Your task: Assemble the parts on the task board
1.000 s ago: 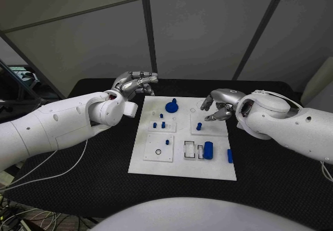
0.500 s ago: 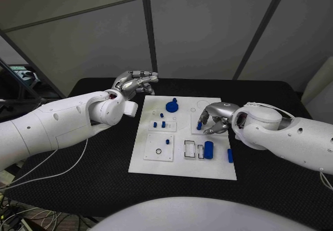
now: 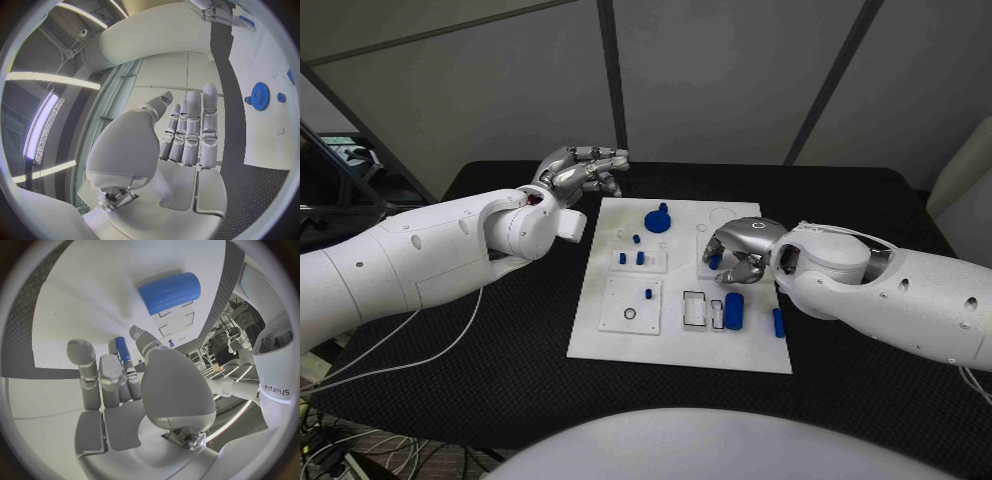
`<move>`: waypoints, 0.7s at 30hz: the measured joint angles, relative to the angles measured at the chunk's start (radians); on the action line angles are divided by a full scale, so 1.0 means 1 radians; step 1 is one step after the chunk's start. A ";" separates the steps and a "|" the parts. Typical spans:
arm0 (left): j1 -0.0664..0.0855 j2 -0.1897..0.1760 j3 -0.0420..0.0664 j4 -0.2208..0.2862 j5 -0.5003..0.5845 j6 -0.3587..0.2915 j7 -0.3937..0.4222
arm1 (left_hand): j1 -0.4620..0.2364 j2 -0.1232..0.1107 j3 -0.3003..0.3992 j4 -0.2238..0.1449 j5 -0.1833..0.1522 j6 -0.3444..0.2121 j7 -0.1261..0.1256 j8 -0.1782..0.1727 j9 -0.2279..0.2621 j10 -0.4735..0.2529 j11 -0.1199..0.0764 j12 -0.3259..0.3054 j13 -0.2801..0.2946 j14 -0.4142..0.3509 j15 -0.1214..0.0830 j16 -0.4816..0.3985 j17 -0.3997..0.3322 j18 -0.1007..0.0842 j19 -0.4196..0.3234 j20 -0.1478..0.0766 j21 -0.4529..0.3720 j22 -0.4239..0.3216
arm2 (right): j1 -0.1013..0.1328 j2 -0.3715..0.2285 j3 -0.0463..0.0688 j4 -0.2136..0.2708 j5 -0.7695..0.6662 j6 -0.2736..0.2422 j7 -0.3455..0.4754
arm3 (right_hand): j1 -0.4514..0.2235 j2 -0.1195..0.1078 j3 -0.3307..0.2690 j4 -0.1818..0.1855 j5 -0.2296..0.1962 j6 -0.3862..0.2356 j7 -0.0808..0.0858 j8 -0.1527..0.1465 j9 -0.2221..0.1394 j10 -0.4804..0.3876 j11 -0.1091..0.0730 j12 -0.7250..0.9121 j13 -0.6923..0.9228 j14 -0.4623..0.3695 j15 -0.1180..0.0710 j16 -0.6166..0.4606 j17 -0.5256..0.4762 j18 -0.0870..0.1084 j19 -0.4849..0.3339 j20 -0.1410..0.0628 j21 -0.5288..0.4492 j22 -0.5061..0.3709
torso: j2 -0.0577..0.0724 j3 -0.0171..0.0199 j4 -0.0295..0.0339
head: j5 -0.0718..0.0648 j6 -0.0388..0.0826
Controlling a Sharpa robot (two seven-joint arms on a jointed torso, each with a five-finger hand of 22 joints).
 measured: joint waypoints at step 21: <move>-0.001 0.000 0.000 -0.002 0.000 0.006 -0.001 | 0.004 0.004 0.000 0.000 0.000 0.000 0.000 0.000 0.000 0.000 0.000 0.004 0.000 0.000 0.000 0.000 0.000 0.000 0.000 0.000 0.000 0.000 | -0.003 -0.014 -0.008 0.012 -0.042 -0.096 0.024 | 0.015 0.015 0.201 0.008 -0.064 0.129 0.024 0.037 0.012 0.180 -0.026 -0.047 0.003 0.004 -0.026 0.084 0.095 0.000 0.055 -0.023 0.107 0.161 | -0.001 0.0000 -0.0004 | -0.001 -0.002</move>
